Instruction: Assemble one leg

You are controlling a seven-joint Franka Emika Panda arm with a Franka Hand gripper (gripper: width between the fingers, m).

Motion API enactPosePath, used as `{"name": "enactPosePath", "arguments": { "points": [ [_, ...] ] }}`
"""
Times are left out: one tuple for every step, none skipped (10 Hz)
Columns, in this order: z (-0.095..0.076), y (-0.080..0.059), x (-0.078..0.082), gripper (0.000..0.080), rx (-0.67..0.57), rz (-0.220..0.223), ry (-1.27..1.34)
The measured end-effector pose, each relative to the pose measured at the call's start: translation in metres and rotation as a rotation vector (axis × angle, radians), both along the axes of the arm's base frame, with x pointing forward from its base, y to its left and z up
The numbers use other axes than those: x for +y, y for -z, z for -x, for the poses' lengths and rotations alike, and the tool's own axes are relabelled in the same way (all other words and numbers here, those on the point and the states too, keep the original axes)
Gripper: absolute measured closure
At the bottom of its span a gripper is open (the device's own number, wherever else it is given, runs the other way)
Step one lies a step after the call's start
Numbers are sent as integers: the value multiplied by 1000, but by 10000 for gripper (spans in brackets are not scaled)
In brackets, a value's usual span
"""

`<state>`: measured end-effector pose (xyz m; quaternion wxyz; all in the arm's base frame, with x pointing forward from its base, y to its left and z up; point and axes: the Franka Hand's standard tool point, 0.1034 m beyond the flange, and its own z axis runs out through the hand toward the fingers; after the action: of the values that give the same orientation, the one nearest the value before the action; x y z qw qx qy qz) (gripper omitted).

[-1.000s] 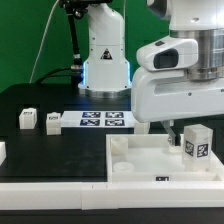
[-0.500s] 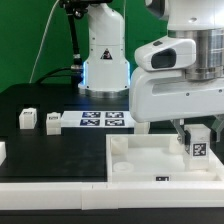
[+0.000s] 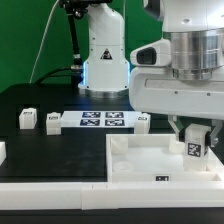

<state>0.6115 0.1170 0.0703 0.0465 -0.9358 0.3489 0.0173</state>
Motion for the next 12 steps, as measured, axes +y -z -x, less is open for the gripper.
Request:
{"name": "enactPosePath", "arguments": {
  "points": [
    [0,0,0,506,13,5,138],
    [0,0,0,506,23,12,264],
    [0,0,0,506,29,12,334],
    [0,0,-1,505,34,11,390],
    [0,0,0,505,32,12,368],
    [0,0,0,315,28,12,324],
    [0,0,0,184,28,12,316],
    [0,0,0,184,23,13,273],
    [0,0,-1,159,7,15,103],
    [0,0,0,152,-1,14,14],
    [0,0,-1,152,-15,16,-137],
    [0,0,-1,150,-27,16,-272]
  ]
}}
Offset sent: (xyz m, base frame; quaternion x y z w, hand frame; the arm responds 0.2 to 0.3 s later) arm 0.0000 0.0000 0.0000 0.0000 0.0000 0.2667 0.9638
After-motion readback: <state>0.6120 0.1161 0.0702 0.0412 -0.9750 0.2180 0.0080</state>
